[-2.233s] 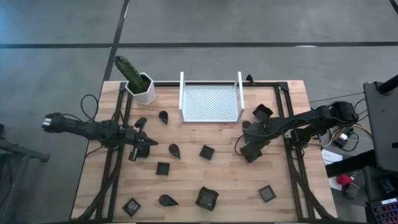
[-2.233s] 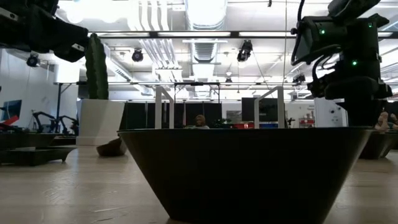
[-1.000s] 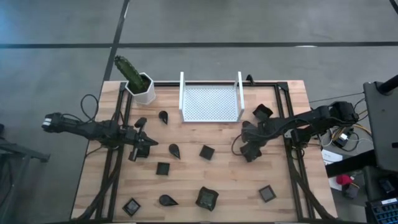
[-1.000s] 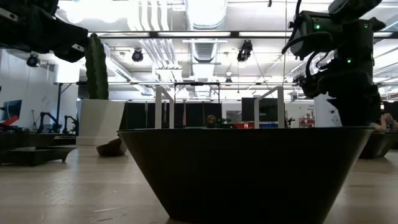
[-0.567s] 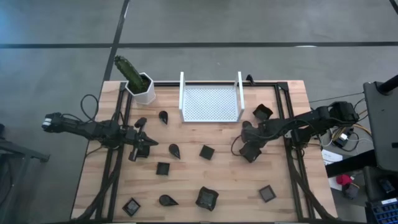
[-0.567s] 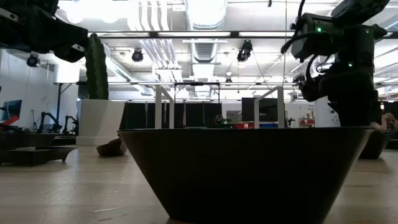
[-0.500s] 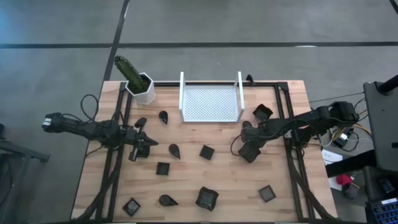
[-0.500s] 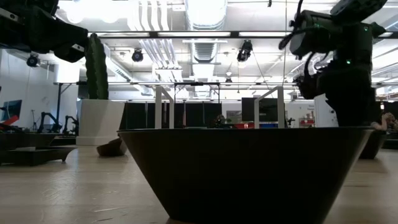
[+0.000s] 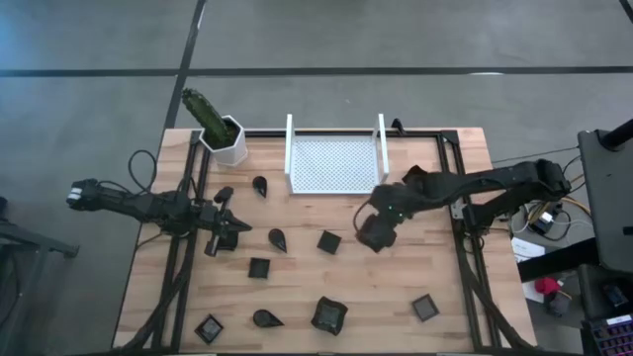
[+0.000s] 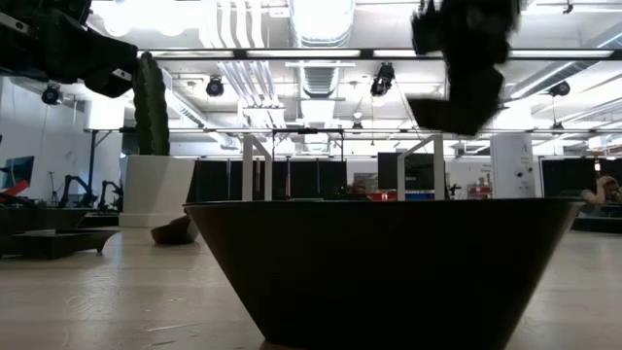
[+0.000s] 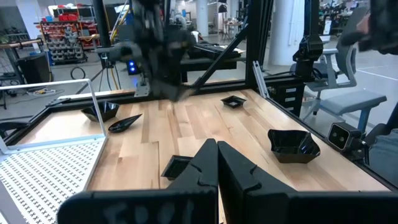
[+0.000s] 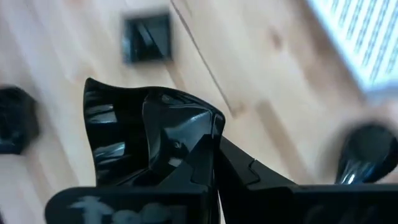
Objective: Pick & Place Mini shaped plates
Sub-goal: Put the black distorted square plate on the shelf
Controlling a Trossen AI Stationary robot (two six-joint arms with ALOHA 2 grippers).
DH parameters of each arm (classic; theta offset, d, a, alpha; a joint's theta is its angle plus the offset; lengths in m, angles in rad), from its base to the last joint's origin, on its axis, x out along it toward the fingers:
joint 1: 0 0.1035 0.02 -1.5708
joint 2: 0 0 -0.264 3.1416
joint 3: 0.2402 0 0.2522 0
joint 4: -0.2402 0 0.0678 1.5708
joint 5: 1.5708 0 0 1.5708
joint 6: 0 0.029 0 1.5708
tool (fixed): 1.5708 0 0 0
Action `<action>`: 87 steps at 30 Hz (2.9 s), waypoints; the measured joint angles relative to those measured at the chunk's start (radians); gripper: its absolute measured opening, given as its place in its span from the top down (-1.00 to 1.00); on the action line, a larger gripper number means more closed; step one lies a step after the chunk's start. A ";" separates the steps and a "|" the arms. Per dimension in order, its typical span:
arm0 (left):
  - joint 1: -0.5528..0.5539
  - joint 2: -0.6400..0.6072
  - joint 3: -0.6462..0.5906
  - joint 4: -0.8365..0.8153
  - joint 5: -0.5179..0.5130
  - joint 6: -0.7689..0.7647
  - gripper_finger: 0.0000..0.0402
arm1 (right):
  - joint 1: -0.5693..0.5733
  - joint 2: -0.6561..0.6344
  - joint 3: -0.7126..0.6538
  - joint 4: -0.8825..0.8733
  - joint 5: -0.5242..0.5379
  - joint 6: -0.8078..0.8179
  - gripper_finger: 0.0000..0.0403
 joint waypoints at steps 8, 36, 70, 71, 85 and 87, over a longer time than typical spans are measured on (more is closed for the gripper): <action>0.000 0.000 0.000 0.000 0.000 0.000 1.00 | -0.086 0.052 0.259 -0.060 0.055 -0.213 0.96; 0.000 0.001 -0.006 0.000 -0.027 0.000 1.00 | -0.607 0.712 0.904 -0.425 -0.132 -1.137 0.96; 0.000 0.002 -0.008 -0.008 -0.113 0.028 1.00 | -0.717 0.977 0.981 -0.468 0.001 -1.236 0.96; 0.000 0.002 -0.008 -0.009 -0.113 0.028 1.00 | -0.717 0.977 0.980 -0.468 0.000 -1.237 0.96; 0.000 0.002 -0.008 -0.008 -0.113 0.027 1.00 | -0.717 0.977 0.935 -0.457 0.000 -1.264 0.96; 0.000 0.002 -0.008 -0.008 -0.113 0.027 1.00 | -0.717 0.977 0.925 -0.456 0.000 -1.262 0.96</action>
